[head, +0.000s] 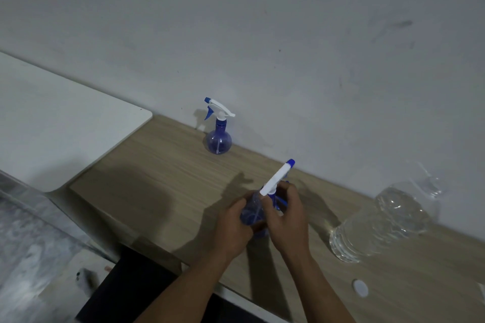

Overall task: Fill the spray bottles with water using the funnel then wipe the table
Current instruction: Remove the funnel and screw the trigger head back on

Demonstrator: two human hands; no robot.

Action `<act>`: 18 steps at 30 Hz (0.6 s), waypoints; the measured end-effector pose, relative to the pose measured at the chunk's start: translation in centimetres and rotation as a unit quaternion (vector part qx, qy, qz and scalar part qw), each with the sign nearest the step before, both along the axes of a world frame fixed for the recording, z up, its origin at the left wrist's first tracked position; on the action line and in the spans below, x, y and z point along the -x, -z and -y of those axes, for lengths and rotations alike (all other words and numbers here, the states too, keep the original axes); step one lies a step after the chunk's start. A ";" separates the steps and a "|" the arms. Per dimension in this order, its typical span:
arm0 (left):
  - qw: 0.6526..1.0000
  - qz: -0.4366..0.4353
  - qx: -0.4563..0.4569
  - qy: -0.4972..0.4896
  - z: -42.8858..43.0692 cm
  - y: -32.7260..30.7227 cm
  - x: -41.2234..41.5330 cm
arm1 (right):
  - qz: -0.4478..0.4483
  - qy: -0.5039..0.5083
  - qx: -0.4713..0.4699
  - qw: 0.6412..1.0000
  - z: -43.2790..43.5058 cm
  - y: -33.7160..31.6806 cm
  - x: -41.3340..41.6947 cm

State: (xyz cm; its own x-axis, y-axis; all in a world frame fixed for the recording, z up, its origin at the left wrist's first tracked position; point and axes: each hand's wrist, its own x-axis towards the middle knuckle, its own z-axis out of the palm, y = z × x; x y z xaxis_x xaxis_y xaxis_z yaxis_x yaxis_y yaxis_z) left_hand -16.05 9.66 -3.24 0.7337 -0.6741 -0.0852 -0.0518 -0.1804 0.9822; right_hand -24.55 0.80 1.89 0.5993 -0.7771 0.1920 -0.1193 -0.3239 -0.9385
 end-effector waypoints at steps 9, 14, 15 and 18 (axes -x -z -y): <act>0.999 -0.013 0.030 0.019 -0.1 -0.4 -0.1 | -0.009 -0.011 -0.010 1.000 0.6 -0.1 0.1; 0.999 -0.013 0.027 0.025 -0.1 -0.3 -0.4 | -0.016 -0.024 0.005 1.000 1.0 -0.3 0.1; 0.999 -0.013 0.019 0.025 -0.1 -0.3 -0.4 | -0.018 -0.021 -0.006 1.000 1.1 -0.4 0.0; 1.000 -0.020 0.004 0.023 0.0 -0.4 -0.4 | -0.030 -0.022 -0.003 0.999 1.3 -0.5 0.2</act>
